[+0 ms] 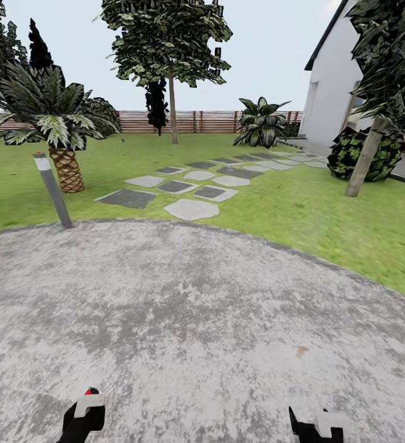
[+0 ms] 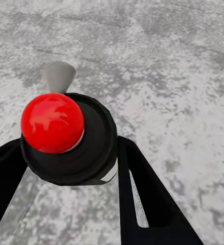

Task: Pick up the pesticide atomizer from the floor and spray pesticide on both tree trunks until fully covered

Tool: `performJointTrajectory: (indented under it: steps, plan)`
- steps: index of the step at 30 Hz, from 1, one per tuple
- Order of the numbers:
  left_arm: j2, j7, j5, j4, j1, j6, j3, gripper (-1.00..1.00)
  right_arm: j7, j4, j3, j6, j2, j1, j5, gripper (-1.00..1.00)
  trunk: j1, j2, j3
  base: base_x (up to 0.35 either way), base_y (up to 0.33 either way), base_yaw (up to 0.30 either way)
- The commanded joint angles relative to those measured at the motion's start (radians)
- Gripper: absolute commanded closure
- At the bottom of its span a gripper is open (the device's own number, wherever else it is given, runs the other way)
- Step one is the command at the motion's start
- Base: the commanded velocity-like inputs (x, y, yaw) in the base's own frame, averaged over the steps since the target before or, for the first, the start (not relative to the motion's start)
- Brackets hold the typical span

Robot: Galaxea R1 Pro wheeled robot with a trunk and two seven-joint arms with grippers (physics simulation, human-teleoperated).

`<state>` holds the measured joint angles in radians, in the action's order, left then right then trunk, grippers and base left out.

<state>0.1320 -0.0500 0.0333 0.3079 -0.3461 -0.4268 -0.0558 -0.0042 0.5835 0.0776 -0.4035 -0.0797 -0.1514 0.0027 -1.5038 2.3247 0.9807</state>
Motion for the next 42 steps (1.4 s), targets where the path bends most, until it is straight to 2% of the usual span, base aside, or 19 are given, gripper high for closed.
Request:
performJointTrajectory:
  steps: [1, 13, 42]
  plan:
    - [0.0, -0.005, 0.003, -0.001, -0.001, -0.003, -0.004, 1.0, 0.0, -0.001, 0.001, -0.003, 0.0, 0.0, 0.0, -1.0, 0.0, 0.0, 0.001, 0.337, 0.0, 0.0]
    - [0.0, -0.005, 0.003, -0.001, -0.001, -0.003, -0.015, 1.0, 0.0, -0.001, 0.001, -0.003, 0.001, 0.0, 0.0, -1.0, 0.0, 0.0, 0.001, 0.337, 0.0, 0.0]
    - [0.0, -0.005, 0.003, -0.001, -0.001, -0.003, -0.015, 1.0, 0.0, -0.001, 0.0, -0.003, 0.001, -0.001, 0.0, -1.0, 0.0, 0.0, 0.001, 0.337, 0.0, 0.0]
